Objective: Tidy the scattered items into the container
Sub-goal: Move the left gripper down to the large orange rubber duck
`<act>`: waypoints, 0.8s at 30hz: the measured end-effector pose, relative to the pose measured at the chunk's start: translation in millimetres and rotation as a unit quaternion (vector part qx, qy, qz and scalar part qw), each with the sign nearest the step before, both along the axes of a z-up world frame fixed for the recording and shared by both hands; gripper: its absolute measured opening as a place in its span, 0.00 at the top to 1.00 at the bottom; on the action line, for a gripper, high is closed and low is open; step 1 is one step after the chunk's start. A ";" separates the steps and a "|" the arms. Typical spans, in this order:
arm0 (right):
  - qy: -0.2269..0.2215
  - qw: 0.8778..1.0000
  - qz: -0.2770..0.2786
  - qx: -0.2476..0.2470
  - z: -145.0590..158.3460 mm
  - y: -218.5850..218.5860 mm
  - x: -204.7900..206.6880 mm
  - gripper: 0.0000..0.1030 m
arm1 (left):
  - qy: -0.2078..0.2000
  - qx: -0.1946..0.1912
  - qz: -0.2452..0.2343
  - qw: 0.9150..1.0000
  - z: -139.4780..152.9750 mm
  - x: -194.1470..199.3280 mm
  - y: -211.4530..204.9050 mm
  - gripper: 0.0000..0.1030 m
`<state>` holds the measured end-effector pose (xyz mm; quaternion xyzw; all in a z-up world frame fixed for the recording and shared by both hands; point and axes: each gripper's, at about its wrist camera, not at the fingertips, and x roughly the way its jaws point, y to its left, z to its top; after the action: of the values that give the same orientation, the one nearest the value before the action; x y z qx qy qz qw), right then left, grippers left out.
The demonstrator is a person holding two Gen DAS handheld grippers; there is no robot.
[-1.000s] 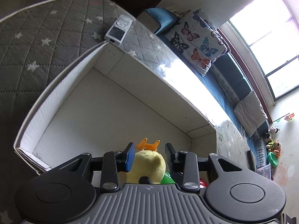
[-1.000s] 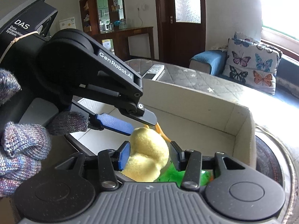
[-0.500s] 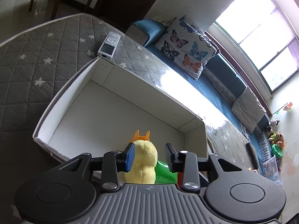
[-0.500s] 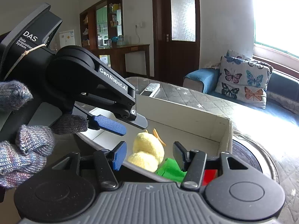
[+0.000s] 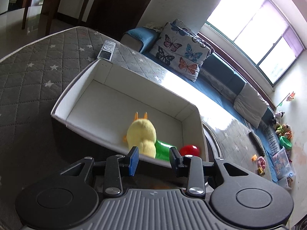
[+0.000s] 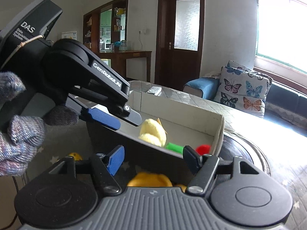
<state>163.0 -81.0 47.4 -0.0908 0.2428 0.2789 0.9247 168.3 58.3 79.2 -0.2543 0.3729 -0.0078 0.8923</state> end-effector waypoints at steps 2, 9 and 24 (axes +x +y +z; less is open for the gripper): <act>0.003 1.000 -0.002 0.000 -2.7 -3.7 -5.3 0.32 | 0.001 0.002 -0.005 1.000 -2.2 -6.5 -4.0 0.64; 0.016 1.000 -0.012 -0.004 -14.3 -14.0 -21.1 0.32 | 0.015 0.002 -0.020 1.000 -17.1 -23.3 -15.3 0.64; 0.036 0.999 -0.029 -0.019 -36.9 -24.6 -11.6 0.21 | 0.039 -0.021 -0.030 0.999 -37.2 -30.4 -21.3 0.64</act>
<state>151.4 -105.6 10.5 -0.0912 0.2838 0.2500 0.9212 137.9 37.0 42.0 -0.2617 0.4150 -0.0326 0.8708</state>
